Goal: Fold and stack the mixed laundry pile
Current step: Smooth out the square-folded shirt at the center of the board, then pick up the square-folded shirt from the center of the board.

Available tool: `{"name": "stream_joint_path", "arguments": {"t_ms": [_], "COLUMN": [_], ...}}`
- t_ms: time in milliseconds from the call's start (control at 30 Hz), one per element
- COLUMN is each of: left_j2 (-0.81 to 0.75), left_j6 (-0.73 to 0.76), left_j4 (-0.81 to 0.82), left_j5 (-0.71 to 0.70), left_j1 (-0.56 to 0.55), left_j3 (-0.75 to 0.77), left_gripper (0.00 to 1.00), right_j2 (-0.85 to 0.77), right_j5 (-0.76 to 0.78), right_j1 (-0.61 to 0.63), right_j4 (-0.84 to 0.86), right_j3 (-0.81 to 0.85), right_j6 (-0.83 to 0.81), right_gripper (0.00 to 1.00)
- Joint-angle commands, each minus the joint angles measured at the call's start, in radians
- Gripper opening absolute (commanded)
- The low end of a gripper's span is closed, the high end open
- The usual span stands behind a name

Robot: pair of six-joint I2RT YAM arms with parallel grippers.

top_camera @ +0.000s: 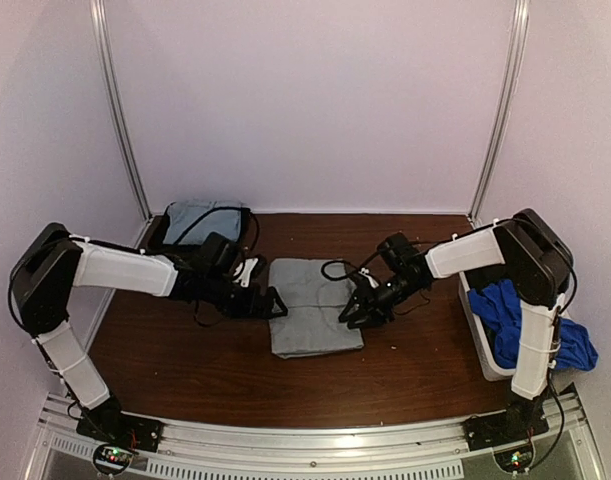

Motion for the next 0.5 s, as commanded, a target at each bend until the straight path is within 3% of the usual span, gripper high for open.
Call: {"name": "stream_joint_path", "arguments": {"t_ms": [0, 100, 167, 467], "left_j2": [-0.169, -0.136, -0.098, -0.033], "left_j6": [0.334, 0.517, 0.560, 0.454], "left_j4": [-0.138, -0.236, -0.263, -0.205], "left_j5": [-0.311, -0.480, -0.567, -0.486], "left_j1": [-0.121, -0.240, -0.293, -0.296], "left_j3": [0.083, 0.167, 0.201, 0.259], "left_gripper": [0.98, 0.98, 0.98, 0.98], "right_j2": [-0.087, -0.163, -0.206, -0.338], "right_j5": [0.046, 0.077, 0.105, 0.156], "right_j1": [-0.007, -0.025, -0.035, -0.029], "right_j4": [-0.062, -0.081, -0.101, -0.038], "right_j3": [0.058, 0.032, -0.008, -0.289], "right_j6": [-0.045, -0.026, -0.011, 0.095], "right_gripper": [0.38, 0.37, 0.38, 0.47]}}
